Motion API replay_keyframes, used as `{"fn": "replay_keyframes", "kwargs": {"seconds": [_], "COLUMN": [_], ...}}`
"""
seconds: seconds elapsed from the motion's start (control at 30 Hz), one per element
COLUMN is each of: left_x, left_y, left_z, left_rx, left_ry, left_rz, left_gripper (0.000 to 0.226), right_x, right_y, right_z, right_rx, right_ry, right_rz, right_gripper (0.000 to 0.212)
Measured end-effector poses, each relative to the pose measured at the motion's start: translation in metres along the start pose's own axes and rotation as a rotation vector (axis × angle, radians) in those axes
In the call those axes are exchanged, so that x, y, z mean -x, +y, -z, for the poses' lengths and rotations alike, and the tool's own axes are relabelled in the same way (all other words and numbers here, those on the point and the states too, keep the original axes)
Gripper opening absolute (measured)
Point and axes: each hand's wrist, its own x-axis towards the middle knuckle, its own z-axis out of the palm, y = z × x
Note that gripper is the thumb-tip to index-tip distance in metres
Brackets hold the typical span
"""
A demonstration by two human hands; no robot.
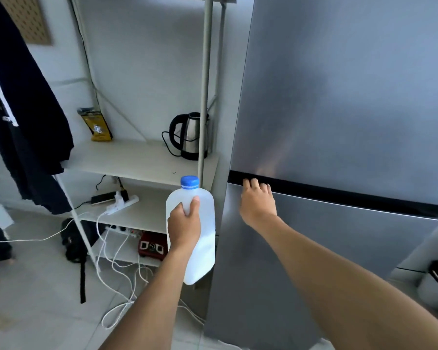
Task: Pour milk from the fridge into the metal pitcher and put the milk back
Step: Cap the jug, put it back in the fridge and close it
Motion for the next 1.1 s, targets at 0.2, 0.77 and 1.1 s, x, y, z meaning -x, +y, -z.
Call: {"fn": "replay_keyframes", "kwargs": {"seconds": [0.2,0.77,1.1], "left_x": [0.013,0.044,0.135], "left_y": [-0.013,-0.001,0.032], "left_z": [-0.004,0.025,0.035], "left_rx": [-0.116,-0.257,-0.308], "left_ry": [-0.04,-0.036,-0.022], "left_rz": [-0.024,-0.004,-0.12], "left_gripper": [0.049,0.048,0.051], "right_x": [-0.003,0.088,0.204], "right_y": [-0.004,0.001,0.067], "right_z": [-0.007,-0.01,0.028], "right_rx": [0.095,0.124,-0.684], "right_ry": [0.098,0.326,0.296], "right_rz": [-0.01,0.057,0.096], "right_gripper": [0.053,0.038,0.039]}}
